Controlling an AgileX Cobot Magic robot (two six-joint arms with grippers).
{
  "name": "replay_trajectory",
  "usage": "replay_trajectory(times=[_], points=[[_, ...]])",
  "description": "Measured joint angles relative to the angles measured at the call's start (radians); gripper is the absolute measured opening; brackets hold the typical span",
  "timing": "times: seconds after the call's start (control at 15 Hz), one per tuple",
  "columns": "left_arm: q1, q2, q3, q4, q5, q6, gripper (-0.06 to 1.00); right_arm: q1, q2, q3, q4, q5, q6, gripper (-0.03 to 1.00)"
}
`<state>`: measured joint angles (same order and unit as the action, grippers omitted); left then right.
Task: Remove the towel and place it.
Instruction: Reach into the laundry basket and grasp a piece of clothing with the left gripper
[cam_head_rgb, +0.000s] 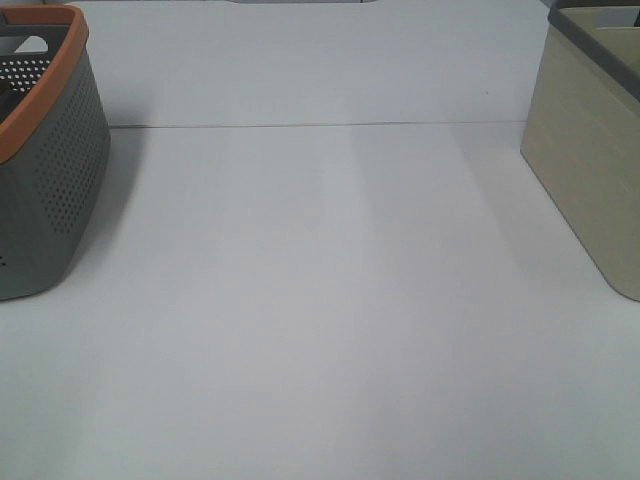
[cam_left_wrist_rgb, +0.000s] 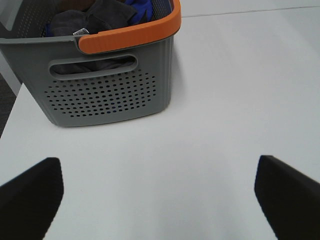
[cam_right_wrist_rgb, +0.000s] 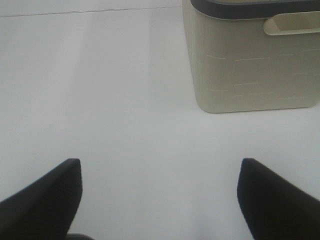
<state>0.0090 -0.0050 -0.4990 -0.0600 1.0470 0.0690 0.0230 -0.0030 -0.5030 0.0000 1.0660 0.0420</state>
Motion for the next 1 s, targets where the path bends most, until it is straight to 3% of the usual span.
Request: replay_trajectory(times=[0.8, 1.0], points=[[0.0, 0.012, -0.007, -0.002, 0.003, 0.003, 0.98, 0.0, 0.0, 0.0, 0.0, 0.0, 0.0, 0.83], [0.0, 0.168, -0.157, -0.007, 0.053, 0.056, 0.98, 0.0, 0.0, 0.0, 0.0, 0.0, 0.0, 0.83]])
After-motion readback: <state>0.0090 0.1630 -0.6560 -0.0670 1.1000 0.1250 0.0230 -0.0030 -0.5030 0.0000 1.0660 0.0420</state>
